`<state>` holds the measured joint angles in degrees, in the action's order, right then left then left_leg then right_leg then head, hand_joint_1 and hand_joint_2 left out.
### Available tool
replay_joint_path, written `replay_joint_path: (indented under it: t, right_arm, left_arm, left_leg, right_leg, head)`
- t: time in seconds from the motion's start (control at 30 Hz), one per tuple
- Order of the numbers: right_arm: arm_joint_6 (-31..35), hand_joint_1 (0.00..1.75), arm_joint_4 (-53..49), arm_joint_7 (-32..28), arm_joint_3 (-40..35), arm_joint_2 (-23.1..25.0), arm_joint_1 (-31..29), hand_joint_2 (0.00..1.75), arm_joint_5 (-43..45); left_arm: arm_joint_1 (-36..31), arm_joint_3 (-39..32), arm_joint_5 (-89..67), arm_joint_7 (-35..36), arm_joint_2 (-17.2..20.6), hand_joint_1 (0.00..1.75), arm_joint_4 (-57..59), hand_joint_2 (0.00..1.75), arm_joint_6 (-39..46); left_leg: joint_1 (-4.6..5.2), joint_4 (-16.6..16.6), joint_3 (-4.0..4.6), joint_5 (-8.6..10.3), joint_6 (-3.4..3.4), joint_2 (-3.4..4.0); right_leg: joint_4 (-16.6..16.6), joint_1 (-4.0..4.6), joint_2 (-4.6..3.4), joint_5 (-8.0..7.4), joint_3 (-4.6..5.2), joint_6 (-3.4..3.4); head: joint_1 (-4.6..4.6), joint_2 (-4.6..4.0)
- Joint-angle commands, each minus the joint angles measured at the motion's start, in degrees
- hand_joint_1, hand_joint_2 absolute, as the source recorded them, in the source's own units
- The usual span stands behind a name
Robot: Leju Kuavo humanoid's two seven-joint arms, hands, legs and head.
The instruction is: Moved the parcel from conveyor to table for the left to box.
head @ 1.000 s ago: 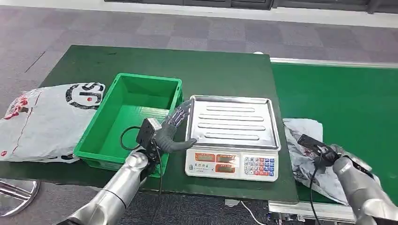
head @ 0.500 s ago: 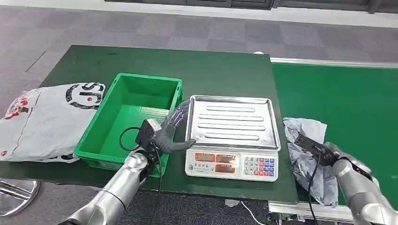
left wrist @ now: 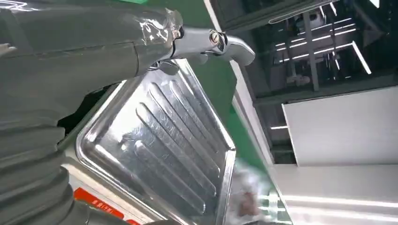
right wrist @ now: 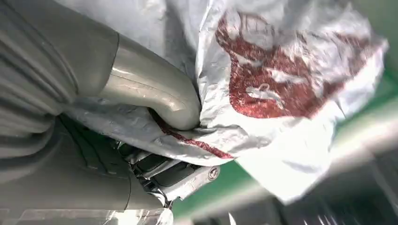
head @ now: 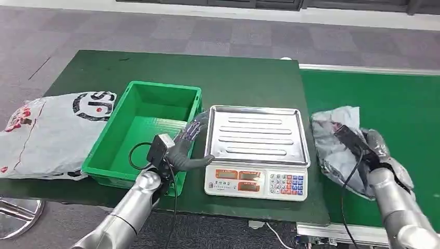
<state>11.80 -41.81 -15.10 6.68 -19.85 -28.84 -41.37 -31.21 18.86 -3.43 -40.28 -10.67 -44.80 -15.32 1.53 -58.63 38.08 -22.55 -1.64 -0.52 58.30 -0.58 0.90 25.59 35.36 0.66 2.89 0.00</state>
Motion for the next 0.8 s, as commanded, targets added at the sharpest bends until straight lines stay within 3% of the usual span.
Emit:
replay_joint_path:
  t: [0.03, 0.1, 0.13, 0.2, 0.37, 0.6, 0.73, 0.8]
  right_arm:
    - [11.99, 1.75, -36.76, -12.07, 13.24, 8.99, 15.37, 1.75, 7.01]
    - [11.99, 1.75, -36.76, -12.07, 13.24, 8.99, 15.37, 1.75, 7.01]
    - [11.99, 1.75, -36.76, -12.07, 13.24, 8.99, 15.37, 1.75, 7.01]
    - [15.39, 1.75, -42.23, -17.19, 13.95, 11.12, 17.83, 1.75, 9.58]
    - [15.39, 1.75, -43.78, -17.07, 13.67, 11.79, 18.92, 1.75, 9.53]
    - [19.75, 1.75, -59.31, -20.36, 12.22, 15.29, 24.45, 1.75, 10.66]
    - [21.06, 1.75, -62.47, -22.41, 8.87, 13.82, 21.08, 1.75, 10.83]
    - [13.79, 1.75, -59.96, -18.72, 2.22, 10.76, 17.29, 1.75, 9.98]
  left_arm:
    - [-1.92, -0.64, -0.10, 0.28, -0.30, 0.00, 4.22, 1.75, -1.20]
    - [-1.92, -0.64, -0.10, 0.28, -0.30, 0.00, 4.22, 1.75, -1.20]
    - [-1.92, -0.64, -0.10, 0.28, -0.30, 0.00, 4.22, 1.75, -1.20]
    - [-1.90, -0.22, -0.17, 0.28, -0.42, 0.00, 4.06, 1.75, -1.43]
    - [-1.98, -0.16, -0.20, 0.28, -0.61, 0.00, 4.21, 1.75, -1.26]
    - [-2.64, 0.76, 0.17, 0.28, -1.00, 0.00, 4.84, 1.75, -1.29]
    - [-3.40, 0.62, 1.28, 0.28, -2.14, 0.00, 5.54, 1.75, -1.08]
    - [-2.49, 0.77, 1.90, 0.28, -1.98, 0.00, 4.05, 1.75, -1.04]
  left_leg:
    - [-0.11, 0.08, -0.08, -0.02, 0.21, -0.23]
    - [-0.22, 0.22, -0.34, -0.07, 0.45, -0.21]
    - [-0.10, 0.06, -0.09, -0.04, 0.21, -0.31]
    - [-0.07, 0.05, -0.07, -0.04, 0.20, -0.27]
    - [-0.09, 0.05, -0.07, -0.05, 0.22, -0.20]
    - [-0.14, 0.06, -0.10, -0.07, 0.34, -0.14]
    - [-0.03, -0.02, 0.01, -0.06, 0.24, 0.00]
    - [-0.01, -0.03, 0.01, -0.09, 0.21, 0.14]
  right_leg:
    - [-0.10, 0.09, 0.17, 0.06, -0.18, -0.08]
    - [-0.32, 0.17, 0.11, 0.09, -0.46, -0.14]
    - [-0.07, 0.07, 0.22, 0.12, -0.20, -0.07]
    - [-0.04, 0.05, 0.19, 0.15, -0.16, -0.09]
    - [-0.06, 0.05, 0.14, 0.14, -0.15, -0.10]
    - [-0.09, 0.08, 0.07, 0.13, -0.16, -0.13]
    - [0.05, -0.01, -0.06, 0.12, 0.04, -0.09]
    - [0.06, -0.03, -0.20, 0.10, 0.06, -0.08]
  head:
    - [0.00, 0.00]
    - [0.00, 0.00]
    - [0.00, 0.00]
    - [0.00, 0.00]
    - [0.00, 0.00]
    - [0.00, 0.00]
    - [0.00, 0.00]
    - [0.00, 0.00]
